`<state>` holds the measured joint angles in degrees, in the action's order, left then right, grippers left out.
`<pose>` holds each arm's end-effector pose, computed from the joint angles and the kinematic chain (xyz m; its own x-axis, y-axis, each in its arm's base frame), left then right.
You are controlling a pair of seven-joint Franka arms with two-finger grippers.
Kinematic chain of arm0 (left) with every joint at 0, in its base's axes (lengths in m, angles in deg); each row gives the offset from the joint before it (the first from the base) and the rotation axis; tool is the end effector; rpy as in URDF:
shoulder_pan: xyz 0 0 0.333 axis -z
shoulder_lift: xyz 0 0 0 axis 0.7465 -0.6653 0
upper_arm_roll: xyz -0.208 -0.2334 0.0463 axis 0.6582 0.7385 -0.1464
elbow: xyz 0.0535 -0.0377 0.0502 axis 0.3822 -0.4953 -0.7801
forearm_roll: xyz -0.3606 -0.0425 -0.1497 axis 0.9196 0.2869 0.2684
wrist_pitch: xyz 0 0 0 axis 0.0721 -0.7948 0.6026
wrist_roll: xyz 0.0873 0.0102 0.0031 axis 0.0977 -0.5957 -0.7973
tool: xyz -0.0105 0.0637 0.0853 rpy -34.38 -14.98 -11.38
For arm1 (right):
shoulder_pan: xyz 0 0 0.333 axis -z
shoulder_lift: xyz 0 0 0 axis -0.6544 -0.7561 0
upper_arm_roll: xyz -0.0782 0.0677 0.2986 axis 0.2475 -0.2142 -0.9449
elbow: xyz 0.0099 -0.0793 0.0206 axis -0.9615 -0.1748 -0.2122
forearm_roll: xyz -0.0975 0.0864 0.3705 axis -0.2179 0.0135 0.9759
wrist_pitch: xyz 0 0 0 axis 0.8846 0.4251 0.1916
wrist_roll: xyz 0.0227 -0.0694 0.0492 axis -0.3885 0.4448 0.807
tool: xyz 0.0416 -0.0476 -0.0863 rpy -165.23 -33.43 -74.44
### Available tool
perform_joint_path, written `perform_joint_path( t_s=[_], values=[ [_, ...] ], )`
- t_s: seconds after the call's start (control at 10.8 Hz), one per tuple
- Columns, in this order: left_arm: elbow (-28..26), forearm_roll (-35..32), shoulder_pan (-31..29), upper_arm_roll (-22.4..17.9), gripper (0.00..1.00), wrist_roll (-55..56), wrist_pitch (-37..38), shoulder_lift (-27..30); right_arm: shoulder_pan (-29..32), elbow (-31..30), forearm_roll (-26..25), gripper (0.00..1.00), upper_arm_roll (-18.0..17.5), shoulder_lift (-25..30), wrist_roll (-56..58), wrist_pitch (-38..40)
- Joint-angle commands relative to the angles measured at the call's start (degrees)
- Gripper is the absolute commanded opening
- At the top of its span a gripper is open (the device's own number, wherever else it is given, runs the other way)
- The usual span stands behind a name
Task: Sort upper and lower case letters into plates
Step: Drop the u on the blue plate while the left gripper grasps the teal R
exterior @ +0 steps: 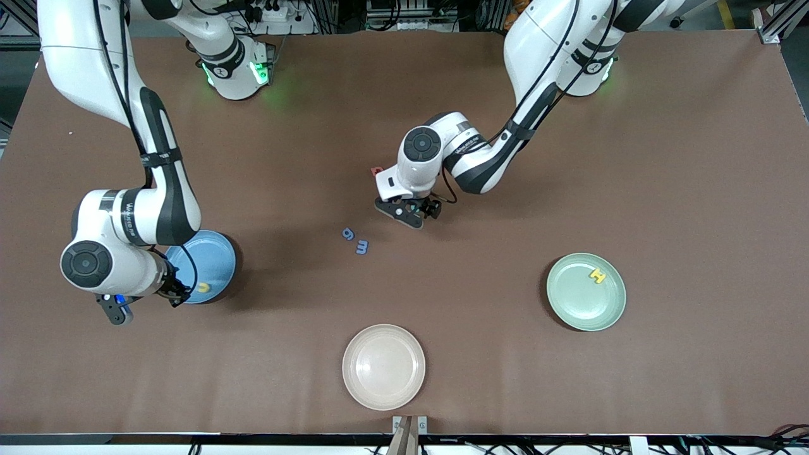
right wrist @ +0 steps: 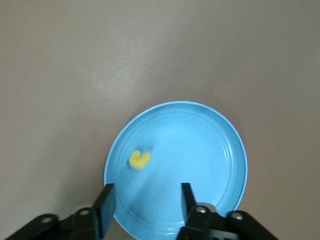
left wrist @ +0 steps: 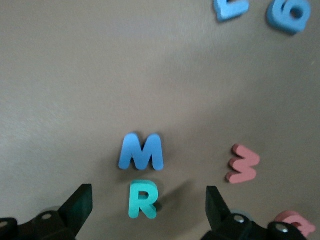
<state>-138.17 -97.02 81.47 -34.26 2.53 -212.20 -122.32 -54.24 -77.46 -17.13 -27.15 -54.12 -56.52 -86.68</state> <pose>0.4369 -0.5081 0.1887 0.8697 -0.4936 -0.0069 -0.4910 -0.8664 0.0915 0.6834 0.0208 0.2865 0.5661 -0.8219 0.0624 -0.8129 -0.5442 0.2074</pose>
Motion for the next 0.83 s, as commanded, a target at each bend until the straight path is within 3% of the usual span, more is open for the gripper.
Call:
perform_joint_path(
  t_s=[0.0, 0.46, 0.74],
  values=[
    [-2.9, -1.4, -0.7, 0.5, 1.00, -0.9, -0.9, 1.8, 0.6, -0.5, 1.6, 1.00, -1.2, 0.6, 1.1, 0.7],
    [-3.0, -1.5, 0.5, 0.7, 0.86, -0.8, -0.7, 1.3, 0.4, 0.1, 5.3, 1.00, -1.8, 0.6, 1.0, 0.9],
    [-3.2, -2.8, 0.4, 0.7, 0.85, -0.8, -0.6, 1.1, 0.0, 0.6, 8.9, 1.00, -3.1, 0.6, 0.8, 0.7]
  ],
)
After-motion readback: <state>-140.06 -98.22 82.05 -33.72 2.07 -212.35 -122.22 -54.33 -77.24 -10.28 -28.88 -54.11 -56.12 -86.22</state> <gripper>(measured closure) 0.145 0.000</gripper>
